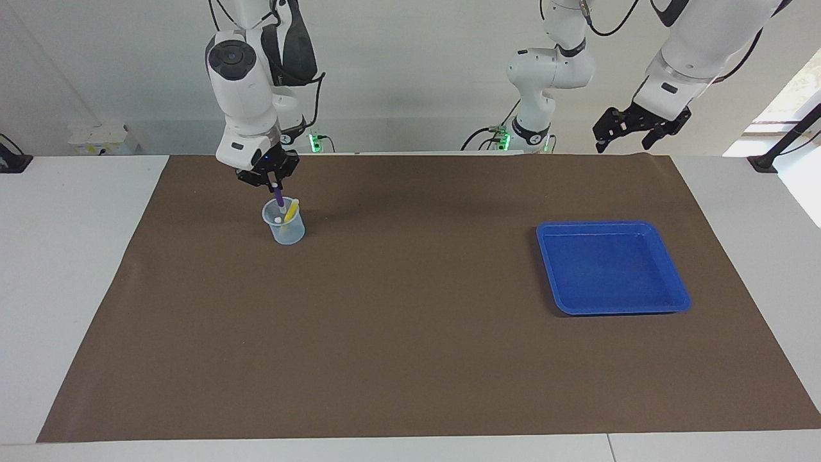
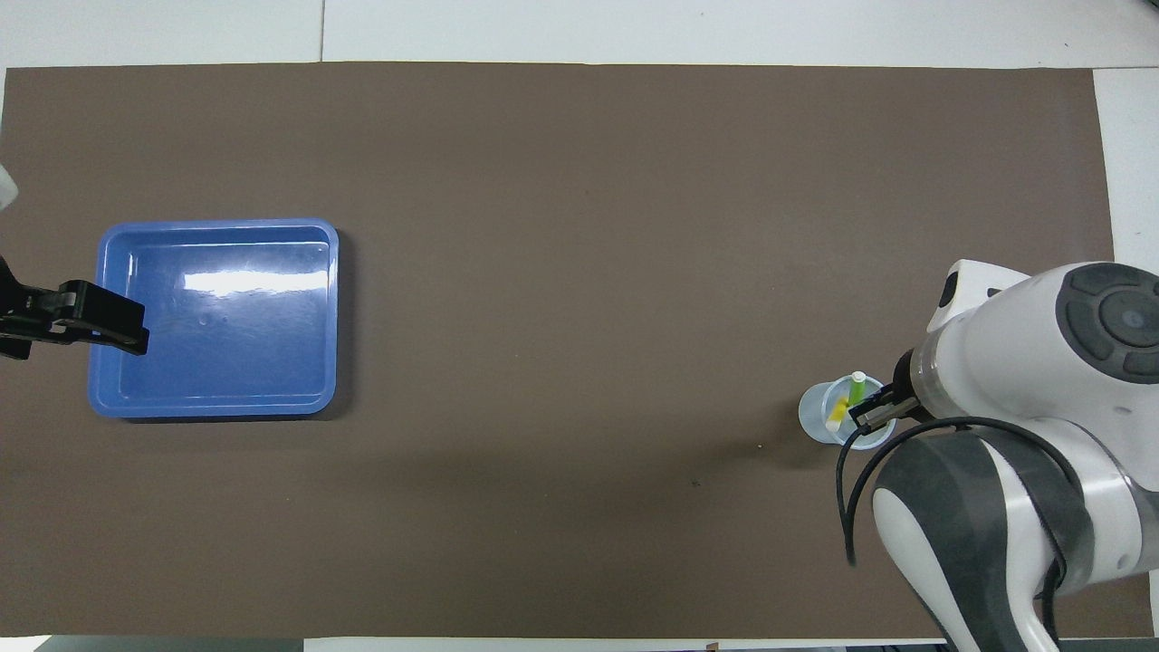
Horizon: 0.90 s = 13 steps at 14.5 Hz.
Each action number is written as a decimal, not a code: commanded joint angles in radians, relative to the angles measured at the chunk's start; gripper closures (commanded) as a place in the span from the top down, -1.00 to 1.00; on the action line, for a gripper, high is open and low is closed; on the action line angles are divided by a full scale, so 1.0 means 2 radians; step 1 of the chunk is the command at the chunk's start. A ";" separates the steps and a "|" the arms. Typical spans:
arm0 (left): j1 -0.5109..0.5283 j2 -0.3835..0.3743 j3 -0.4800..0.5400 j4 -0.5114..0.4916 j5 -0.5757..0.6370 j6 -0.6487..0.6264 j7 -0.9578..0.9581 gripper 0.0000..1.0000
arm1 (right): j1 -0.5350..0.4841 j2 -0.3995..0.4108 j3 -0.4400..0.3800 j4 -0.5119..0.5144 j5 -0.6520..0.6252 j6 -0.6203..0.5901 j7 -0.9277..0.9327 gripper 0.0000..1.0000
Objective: Transfer and insert pens with both arms
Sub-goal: 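Insert the purple pen into the cup while the left gripper withdraws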
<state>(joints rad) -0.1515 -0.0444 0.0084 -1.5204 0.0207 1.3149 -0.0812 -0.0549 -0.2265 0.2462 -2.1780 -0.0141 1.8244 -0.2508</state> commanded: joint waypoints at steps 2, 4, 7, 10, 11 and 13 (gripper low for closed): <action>0.013 0.010 -0.006 -0.004 0.006 0.013 0.038 1.00 | -0.003 -0.013 0.003 -0.026 -0.007 0.022 -0.007 -0.78; 0.014 0.015 -0.006 -0.018 -0.009 0.056 0.029 1.00 | -0.002 -0.012 0.003 -0.026 -0.007 0.022 -0.005 0.21; 0.016 0.033 -0.006 -0.014 -0.011 0.073 0.029 1.00 | -0.002 -0.010 0.003 -0.016 -0.005 0.017 -0.006 1.00; 0.017 0.032 -0.005 -0.014 -0.013 0.074 0.029 1.00 | -0.002 -0.010 0.003 0.024 0.000 -0.014 -0.006 1.00; 0.015 0.031 -0.005 -0.013 -0.013 0.074 0.029 1.00 | -0.002 -0.010 0.003 0.035 0.002 -0.025 -0.006 1.00; 0.015 0.021 -0.005 -0.019 -0.014 0.068 0.029 1.00 | -0.009 -0.011 0.001 0.063 0.015 -0.060 -0.005 1.00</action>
<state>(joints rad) -0.1353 0.0273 0.0056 -1.5431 0.0087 1.4541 -0.0357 -0.0555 -0.2418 0.2485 -2.1081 -0.0107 1.7722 -0.2508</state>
